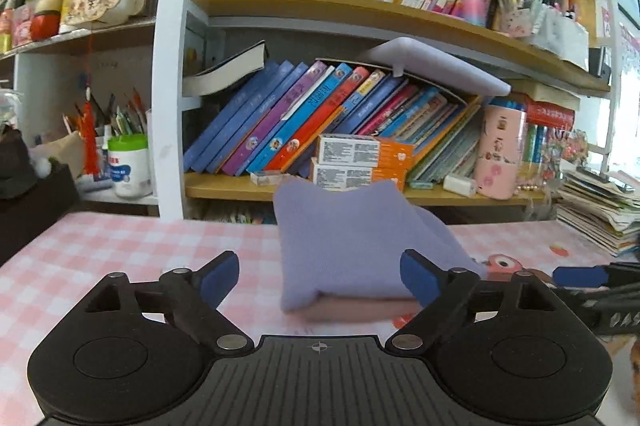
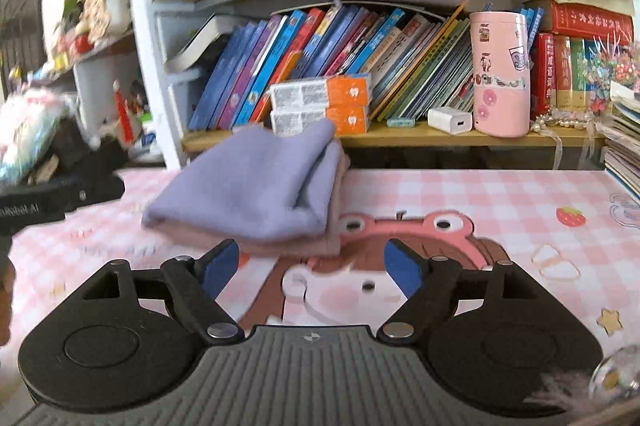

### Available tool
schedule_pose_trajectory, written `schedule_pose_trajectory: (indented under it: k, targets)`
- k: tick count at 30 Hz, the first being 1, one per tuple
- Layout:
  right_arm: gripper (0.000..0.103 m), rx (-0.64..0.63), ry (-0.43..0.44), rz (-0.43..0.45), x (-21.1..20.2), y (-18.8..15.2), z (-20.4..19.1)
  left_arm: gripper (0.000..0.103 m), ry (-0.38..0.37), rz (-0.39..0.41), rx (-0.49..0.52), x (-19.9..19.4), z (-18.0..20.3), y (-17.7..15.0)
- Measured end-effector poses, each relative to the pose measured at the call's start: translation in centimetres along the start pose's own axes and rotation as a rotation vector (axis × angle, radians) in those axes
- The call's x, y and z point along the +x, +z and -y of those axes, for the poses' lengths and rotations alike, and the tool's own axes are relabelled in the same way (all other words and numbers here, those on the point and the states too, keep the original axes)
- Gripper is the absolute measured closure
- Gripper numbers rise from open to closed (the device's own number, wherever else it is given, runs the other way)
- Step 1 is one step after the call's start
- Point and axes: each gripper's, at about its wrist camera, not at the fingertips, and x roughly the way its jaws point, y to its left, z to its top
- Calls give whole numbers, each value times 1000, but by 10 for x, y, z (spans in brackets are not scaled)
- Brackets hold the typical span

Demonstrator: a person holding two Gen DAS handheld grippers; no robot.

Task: Fold clothes

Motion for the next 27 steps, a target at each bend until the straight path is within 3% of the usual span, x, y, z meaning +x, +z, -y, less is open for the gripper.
schedule_pose_trajectory:
  k: [8,15,27]
  targets:
    - [12,-54,-28,55,-15,-13,-11,9,80,-4,3,-9,7,-21]
    - [4,-86,-61,49,-13,-12,-16,6,108,12,10,-12,8,-26]
    - [0,-134,-91,53,-16,-14,-28,0,145,-5,125,-8,28,-27]
